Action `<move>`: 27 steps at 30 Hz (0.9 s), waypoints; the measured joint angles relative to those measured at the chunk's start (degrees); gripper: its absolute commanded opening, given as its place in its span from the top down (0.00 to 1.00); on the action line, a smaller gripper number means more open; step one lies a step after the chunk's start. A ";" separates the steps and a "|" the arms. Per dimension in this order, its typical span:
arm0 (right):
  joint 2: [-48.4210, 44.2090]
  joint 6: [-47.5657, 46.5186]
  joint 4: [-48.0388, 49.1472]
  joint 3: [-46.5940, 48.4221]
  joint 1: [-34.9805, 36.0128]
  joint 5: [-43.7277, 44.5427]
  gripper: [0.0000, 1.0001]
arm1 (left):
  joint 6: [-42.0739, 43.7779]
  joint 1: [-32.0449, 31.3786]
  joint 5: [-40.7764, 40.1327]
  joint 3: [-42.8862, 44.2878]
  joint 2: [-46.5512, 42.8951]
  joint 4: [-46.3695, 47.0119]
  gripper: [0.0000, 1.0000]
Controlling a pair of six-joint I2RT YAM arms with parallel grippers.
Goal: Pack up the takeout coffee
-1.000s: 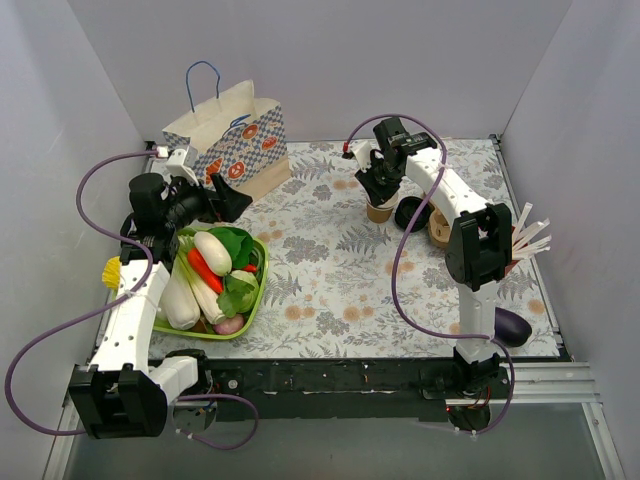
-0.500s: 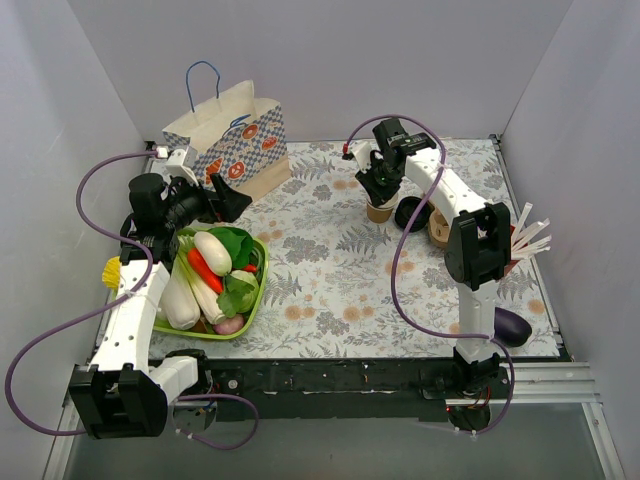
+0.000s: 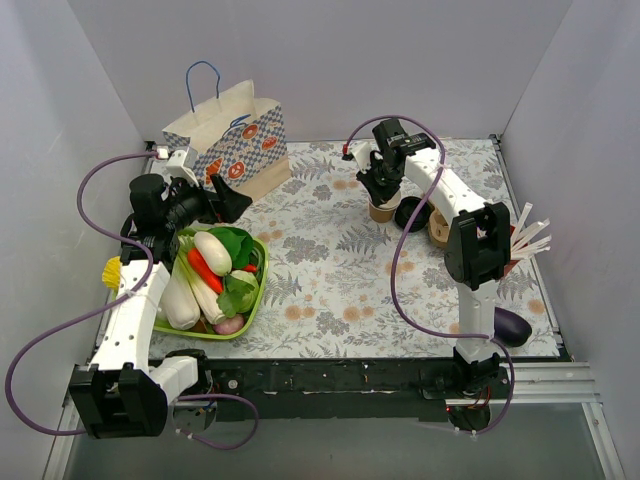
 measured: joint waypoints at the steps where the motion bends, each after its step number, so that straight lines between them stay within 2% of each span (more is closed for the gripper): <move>1: 0.02 -0.09 -0.02 0.00 0.00 0.00 0.99 | -0.02 0.00 0.00 0.00 0.07 0.02 0.02; 8: 0.00 -2.32 -0.04 0.11 0.00 -0.55 0.99 | -1.49 -0.02 2.19 0.00 1.62 0.68 0.05; 14: -2.19 -4.87 1.18 -1.44 0.00 -1.60 0.99 | -4.20 -0.52 4.79 2.27 8.55 0.87 0.06; 22: -9.73 -7.78 4.52 -7.08 0.00 -4.37 0.99 | -7.43 -8.41 3.76 8.35 18.36 1.86 0.07; 27: -10.84 -7.72 5.62 -7.89 0.22 -4.61 0.99 | -10.38 -13.57 3.85 11.08 24.02 3.67 0.07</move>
